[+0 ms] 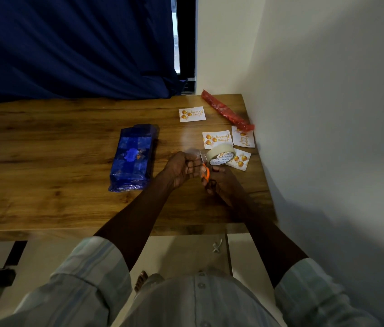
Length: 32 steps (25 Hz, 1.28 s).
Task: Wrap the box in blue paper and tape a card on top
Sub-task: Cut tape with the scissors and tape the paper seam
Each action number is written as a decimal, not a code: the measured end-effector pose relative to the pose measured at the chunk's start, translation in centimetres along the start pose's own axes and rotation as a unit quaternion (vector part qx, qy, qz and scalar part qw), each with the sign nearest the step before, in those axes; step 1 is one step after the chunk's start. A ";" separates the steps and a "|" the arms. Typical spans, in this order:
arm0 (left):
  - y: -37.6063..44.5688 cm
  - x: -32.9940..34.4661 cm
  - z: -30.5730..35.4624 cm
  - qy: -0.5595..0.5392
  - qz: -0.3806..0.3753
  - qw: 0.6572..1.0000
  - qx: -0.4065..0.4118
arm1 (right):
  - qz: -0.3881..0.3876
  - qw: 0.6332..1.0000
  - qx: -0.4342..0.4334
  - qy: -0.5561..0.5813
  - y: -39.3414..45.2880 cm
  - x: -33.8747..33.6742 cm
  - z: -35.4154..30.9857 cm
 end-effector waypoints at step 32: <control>0.6 1.2 -1.6 -0.073 -0.039 0.996 -0.016 | 0.085 0.805 0.050 -0.585 -3.3 -2.8 0.5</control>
Point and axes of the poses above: each hand's wrist, its own y-axis towards the middle knuckle, its own x-axis out of the palm, z = x × y, the point moved 10 cm from there along y, towards the middle knuckle, and after that the axes turned 14 degrees about y, right-handed, at the moved point
